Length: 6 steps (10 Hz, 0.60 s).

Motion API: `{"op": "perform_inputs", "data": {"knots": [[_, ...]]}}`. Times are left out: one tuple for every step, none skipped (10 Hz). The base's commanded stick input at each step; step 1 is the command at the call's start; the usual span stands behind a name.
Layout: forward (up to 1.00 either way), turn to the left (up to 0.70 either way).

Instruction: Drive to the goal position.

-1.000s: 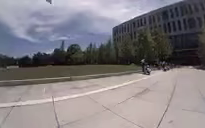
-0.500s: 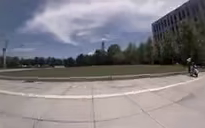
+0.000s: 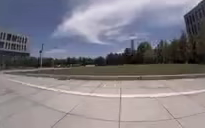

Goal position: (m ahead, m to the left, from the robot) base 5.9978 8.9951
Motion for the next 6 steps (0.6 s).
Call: {"op": "perform_inputs", "data": {"knots": [[0.00, 1.00], [0.00, 1.00], [0.00, 1.00], [0.00, 1.00], [0.00, 0.94], [0.42, 0.23]]}}
